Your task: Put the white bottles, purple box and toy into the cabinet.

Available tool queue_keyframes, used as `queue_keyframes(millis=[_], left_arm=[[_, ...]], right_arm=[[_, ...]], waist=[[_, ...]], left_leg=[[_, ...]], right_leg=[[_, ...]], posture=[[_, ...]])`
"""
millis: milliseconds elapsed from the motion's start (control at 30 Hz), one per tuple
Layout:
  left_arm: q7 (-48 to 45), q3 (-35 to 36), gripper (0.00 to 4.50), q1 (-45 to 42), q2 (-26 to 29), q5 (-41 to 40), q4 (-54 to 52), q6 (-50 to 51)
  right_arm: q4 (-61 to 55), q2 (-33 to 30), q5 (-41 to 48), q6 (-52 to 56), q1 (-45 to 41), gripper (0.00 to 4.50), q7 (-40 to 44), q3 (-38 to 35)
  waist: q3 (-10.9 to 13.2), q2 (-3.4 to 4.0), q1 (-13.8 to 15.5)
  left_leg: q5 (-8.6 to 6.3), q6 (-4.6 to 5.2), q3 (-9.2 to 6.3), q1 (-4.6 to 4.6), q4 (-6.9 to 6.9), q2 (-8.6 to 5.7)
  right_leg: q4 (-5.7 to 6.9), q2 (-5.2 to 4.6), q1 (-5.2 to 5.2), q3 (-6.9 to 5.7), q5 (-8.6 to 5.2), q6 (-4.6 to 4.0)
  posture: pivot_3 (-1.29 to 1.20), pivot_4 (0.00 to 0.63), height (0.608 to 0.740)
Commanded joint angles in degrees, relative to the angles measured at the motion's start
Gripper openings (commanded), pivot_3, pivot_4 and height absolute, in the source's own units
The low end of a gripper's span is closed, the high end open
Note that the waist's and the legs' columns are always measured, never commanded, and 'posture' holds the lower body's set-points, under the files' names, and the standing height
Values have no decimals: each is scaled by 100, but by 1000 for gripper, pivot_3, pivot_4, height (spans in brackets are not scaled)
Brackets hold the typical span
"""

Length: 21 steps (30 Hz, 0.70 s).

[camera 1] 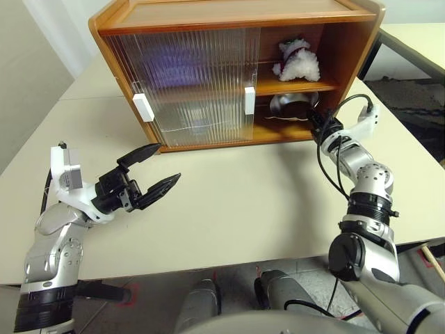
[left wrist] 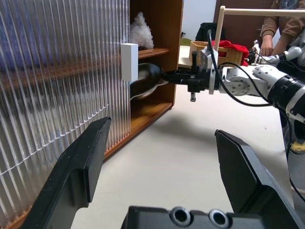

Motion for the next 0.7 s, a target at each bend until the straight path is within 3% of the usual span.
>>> queue_keyframes(millis=[33,700], left_arm=[[29,40,4500,15,3,53,-16,-9],[13,51,4500,-57,56,54,45,7]], right_arm=[[39,110,-44,-284,9,20,-142,127],[554,416,-270,-1145,-68,20,-292,585]], waist=[[0,1,-1],[-1,1,-47]], left_leg=[[0,0,0,-1,-2,0],[-1,-1,0,-1,-9,6]], right_leg=[[0,0,-2,0,1,1],[0,0,-7,-4,10,-11]], posture=[[-171,51,740],[-180,47,740]])
